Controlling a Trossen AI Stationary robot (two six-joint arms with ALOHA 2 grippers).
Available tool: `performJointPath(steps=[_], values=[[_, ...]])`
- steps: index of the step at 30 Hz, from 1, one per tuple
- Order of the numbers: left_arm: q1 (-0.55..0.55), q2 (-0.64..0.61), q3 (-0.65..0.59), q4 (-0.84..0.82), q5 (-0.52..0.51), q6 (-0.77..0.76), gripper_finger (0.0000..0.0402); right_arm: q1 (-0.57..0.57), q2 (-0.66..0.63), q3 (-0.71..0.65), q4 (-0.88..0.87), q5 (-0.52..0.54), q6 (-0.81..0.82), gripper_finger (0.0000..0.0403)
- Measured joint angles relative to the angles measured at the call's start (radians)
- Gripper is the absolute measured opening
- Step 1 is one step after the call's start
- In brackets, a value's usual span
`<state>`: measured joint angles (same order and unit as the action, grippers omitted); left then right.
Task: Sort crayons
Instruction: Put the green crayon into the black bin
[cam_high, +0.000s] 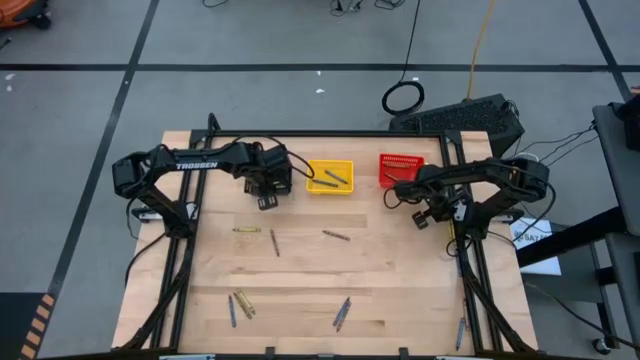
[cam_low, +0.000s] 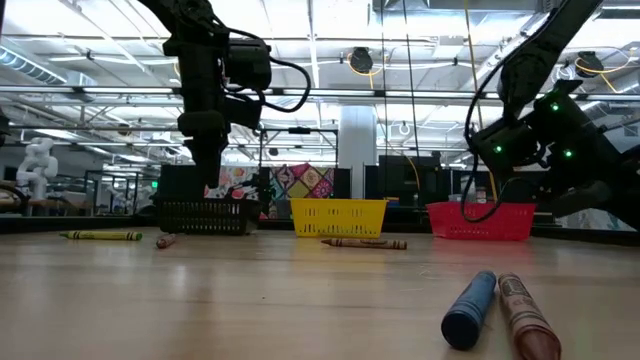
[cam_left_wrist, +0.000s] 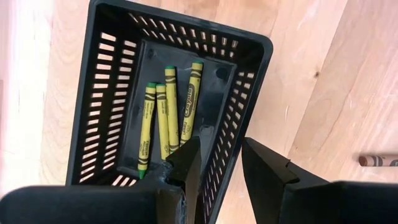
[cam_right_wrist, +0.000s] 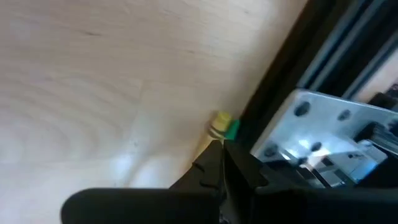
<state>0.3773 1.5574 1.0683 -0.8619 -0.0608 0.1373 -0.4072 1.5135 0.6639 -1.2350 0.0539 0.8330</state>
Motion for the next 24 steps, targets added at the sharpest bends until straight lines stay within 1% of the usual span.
performJointPath(steps=[5, 16, 24], values=[[0.000, 0.000, 0.000, 0.000, 0.000, 0.000, 0.0112, -0.008, 0.002, 0.008, -0.012, -0.027, 0.011, 0.0000], [0.000, 0.000, 0.000, -0.001, 0.000, 0.001, 0.0112, -0.011, 0.013, 0.003, -0.010, 0.001, 0.056, 0.0000], [0.000, 0.000, 0.000, -0.003, 0.000, 0.000, 0.0112, -0.016, 0.048, -0.005, -0.002, 0.000, 0.041, 0.0000]])
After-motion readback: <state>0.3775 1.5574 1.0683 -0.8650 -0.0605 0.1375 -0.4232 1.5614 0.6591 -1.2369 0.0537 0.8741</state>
